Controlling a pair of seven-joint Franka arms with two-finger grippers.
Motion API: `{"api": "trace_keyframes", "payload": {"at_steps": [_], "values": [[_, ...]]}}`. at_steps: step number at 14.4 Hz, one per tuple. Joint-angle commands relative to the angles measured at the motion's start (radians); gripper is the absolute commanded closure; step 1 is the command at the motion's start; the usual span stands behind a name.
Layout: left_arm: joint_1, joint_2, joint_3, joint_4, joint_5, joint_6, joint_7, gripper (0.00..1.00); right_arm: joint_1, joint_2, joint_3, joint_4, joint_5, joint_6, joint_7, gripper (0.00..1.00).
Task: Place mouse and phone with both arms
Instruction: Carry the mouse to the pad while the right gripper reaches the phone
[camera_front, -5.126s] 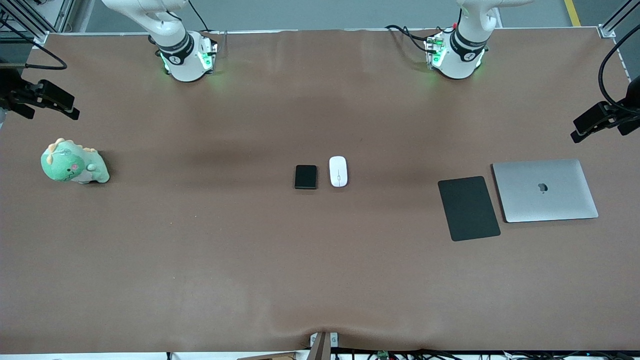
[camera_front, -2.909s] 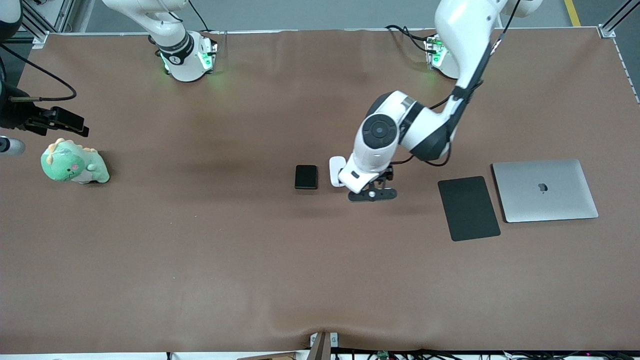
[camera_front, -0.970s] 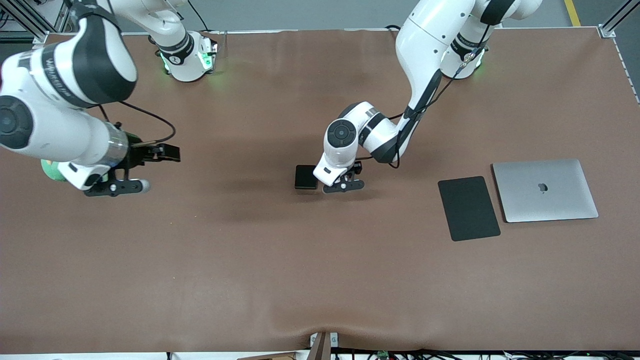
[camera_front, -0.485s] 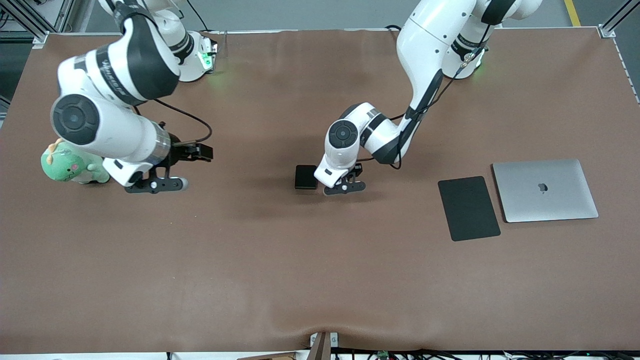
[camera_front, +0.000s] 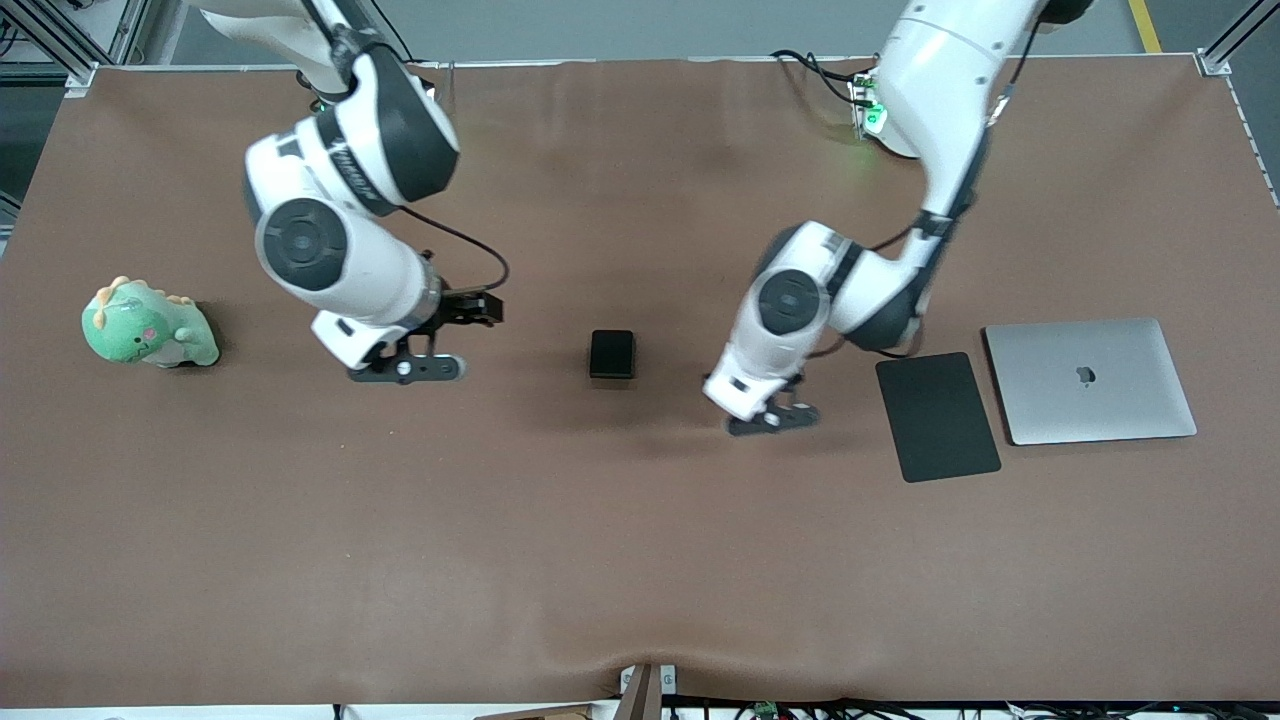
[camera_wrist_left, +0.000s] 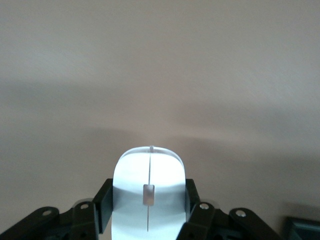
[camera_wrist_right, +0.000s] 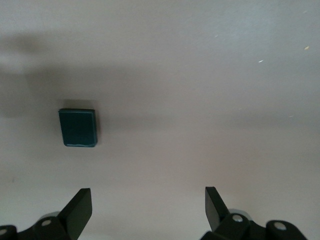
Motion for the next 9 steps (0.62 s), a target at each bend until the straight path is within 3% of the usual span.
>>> {"api": "trace_keyframes", "payload": {"at_steps": [1, 5, 9], "values": [[0.095, -0.047, -0.005, -0.026, 0.009, -0.051, 0.067, 0.48, 0.054, 0.034, -0.008, 0.001, 0.006, 0.047, 0.067, 0.00], [0.230, -0.049, -0.005, -0.035, 0.009, -0.093, 0.139, 0.48, 0.120, 0.101, -0.008, 0.002, 0.006, 0.116, 0.127, 0.00], [0.296, -0.045, -0.007, -0.070, 0.056, -0.093, 0.152, 0.47, 0.178, 0.184, -0.006, 0.002, 0.006, 0.237, 0.211, 0.00]]}}
